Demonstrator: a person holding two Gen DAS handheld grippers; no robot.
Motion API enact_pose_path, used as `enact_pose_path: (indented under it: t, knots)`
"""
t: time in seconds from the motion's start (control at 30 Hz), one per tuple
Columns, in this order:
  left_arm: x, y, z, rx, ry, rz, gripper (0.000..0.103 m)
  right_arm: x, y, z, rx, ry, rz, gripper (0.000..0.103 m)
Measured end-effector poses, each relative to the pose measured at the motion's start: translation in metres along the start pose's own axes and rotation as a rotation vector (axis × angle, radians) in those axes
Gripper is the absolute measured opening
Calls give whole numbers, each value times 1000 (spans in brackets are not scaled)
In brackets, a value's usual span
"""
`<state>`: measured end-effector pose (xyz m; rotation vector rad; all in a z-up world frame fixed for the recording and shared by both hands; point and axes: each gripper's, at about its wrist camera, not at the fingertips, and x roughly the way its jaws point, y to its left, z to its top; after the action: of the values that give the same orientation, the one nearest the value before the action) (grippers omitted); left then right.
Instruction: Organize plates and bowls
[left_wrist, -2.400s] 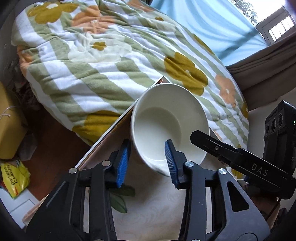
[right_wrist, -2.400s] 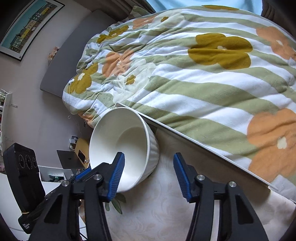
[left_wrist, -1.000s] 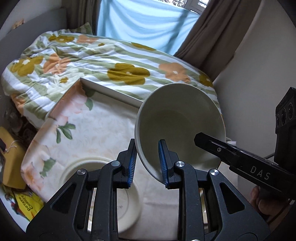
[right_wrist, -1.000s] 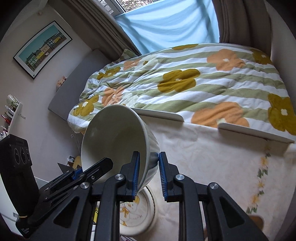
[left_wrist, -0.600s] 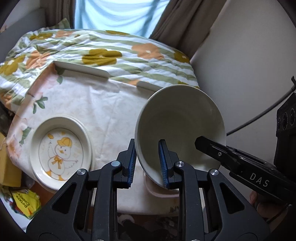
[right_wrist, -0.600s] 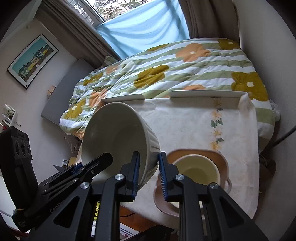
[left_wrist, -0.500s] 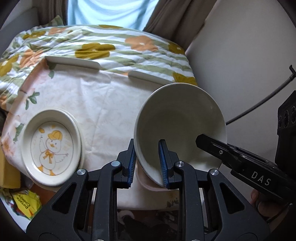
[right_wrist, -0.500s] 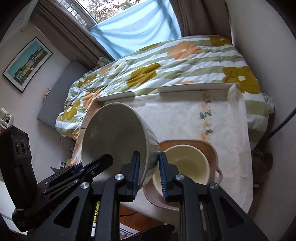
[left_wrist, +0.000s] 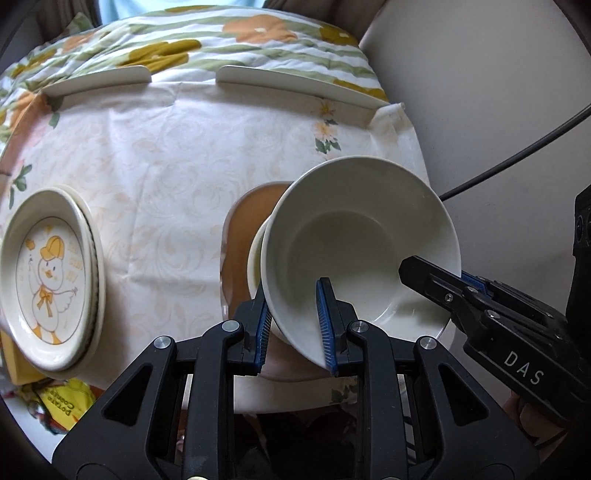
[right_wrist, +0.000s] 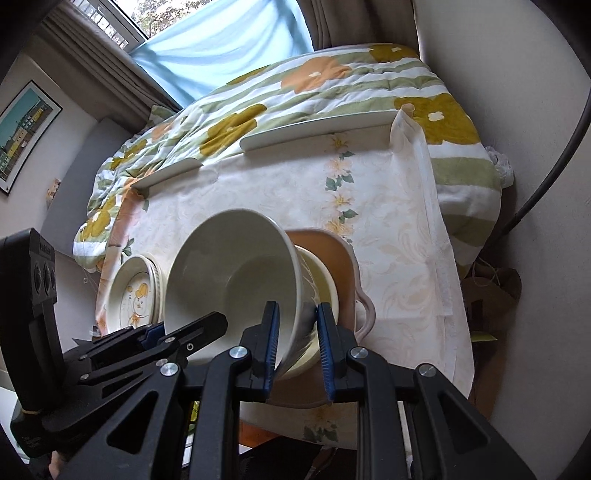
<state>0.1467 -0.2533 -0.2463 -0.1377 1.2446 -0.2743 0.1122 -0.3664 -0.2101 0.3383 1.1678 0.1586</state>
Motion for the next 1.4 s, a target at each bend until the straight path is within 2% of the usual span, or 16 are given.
enact_pose_path:
  t: [0.3,0.5,0.77,1.4]
  knots:
    - [19,-5,6,43,24,78,21,14,2,-1,-67,7,-39,19]
    - [21,-14,6,103,1,155,21,19,3,-4,-105,11,-59,19]
    - [23,-20,4,147,-14,216,21,25,2,-8,-117,24,-64,19]
    - [22,-17,3,138,-20,218,21,24,4,-8,-124,22,-63,19]
